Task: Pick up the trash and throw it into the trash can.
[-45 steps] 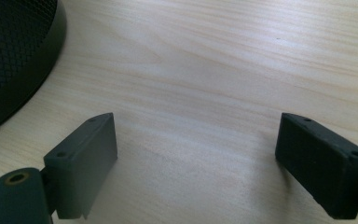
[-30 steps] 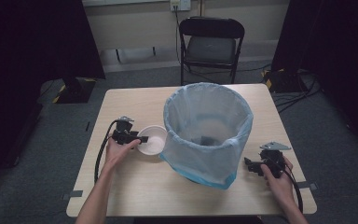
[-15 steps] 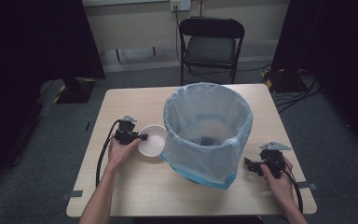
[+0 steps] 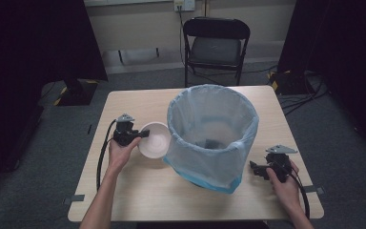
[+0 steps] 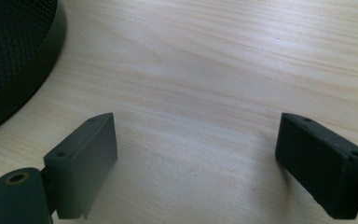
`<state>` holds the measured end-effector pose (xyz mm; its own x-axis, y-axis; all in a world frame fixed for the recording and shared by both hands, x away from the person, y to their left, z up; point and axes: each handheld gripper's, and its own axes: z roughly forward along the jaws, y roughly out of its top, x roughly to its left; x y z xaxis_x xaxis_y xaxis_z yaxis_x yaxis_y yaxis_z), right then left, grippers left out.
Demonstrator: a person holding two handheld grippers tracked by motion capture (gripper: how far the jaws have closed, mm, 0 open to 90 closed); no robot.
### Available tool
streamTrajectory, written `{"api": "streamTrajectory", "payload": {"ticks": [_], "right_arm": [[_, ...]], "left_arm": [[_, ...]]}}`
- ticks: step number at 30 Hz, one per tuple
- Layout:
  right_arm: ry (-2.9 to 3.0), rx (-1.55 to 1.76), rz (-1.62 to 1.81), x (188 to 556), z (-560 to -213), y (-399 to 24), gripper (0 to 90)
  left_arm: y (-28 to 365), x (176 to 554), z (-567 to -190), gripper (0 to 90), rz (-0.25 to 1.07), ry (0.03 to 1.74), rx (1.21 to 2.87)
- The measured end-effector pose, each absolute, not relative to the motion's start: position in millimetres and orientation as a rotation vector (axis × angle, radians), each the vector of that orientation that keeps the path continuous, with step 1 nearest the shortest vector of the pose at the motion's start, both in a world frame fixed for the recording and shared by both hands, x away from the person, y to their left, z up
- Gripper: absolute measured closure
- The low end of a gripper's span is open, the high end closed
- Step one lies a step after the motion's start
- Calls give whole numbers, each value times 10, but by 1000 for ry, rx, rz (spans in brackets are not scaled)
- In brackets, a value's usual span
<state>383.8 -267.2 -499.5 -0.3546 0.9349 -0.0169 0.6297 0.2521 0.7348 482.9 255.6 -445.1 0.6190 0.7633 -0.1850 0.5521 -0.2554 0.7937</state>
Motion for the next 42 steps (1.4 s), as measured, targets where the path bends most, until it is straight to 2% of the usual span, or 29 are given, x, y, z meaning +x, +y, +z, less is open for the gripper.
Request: {"api": "streamTrajectory", "payload": {"ticks": [10, 42], "right_arm": [[2075, 1421, 894, 3838, -4995, -2672, 120], [2075, 1421, 894, 3838, -4995, -2672, 120]], "left_arm": [[2513, 4741, -4016, 861, 397, 931, 1896], [2620, 4711, -3105, 863, 542, 857, 1672]]}}
